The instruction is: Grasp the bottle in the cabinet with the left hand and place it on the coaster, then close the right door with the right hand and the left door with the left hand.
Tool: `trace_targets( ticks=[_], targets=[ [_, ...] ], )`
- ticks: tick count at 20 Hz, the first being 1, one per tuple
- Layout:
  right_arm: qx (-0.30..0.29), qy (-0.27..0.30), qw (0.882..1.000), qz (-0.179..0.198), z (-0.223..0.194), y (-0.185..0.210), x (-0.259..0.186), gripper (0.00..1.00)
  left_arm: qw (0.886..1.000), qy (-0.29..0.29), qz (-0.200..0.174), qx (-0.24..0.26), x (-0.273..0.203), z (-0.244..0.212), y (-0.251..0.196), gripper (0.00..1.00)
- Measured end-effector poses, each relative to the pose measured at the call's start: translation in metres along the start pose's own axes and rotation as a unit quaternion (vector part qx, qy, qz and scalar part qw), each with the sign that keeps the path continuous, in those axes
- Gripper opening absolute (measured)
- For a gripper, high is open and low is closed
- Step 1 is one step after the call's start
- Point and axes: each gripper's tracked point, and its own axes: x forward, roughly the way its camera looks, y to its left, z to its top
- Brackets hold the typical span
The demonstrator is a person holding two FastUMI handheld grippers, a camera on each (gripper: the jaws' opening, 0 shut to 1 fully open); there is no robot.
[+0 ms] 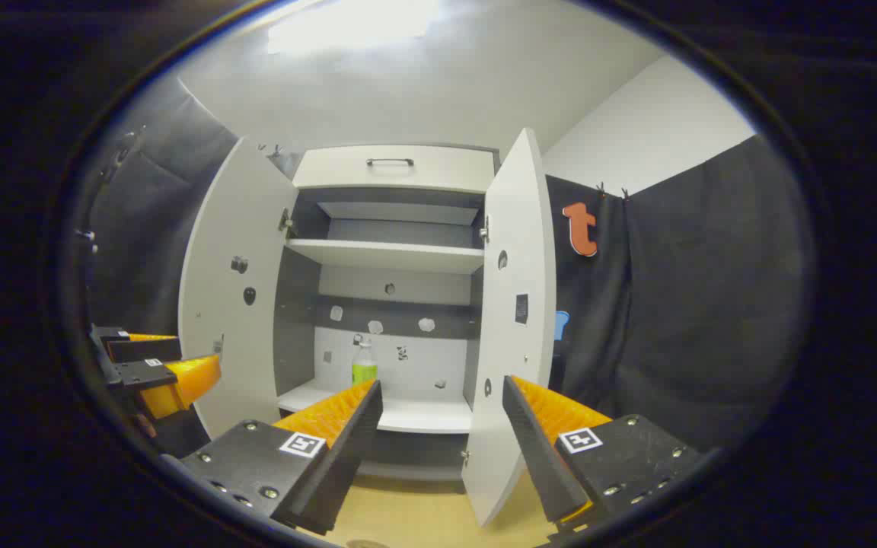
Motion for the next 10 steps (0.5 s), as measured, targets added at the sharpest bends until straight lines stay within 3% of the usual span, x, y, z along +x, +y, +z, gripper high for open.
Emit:
trace_targets(
  ticks=[4, 10],
  targets=[
    [-0.021, 0.019, 1.0, -0.011, -0.012, -0.013, 0.01, 0.96, 1.0, 0.014, 0.002, 0.003, 0.003, -0.005, -0.004, 0.95],
    [-0.027, 0.017, 0.999, 0.02, -0.019, -0.003, 0.016, 0.94, 0.999, 0.041, 0.013, 0.012, 0.003, -0.022, -0.003, 0.95]
  ],
)
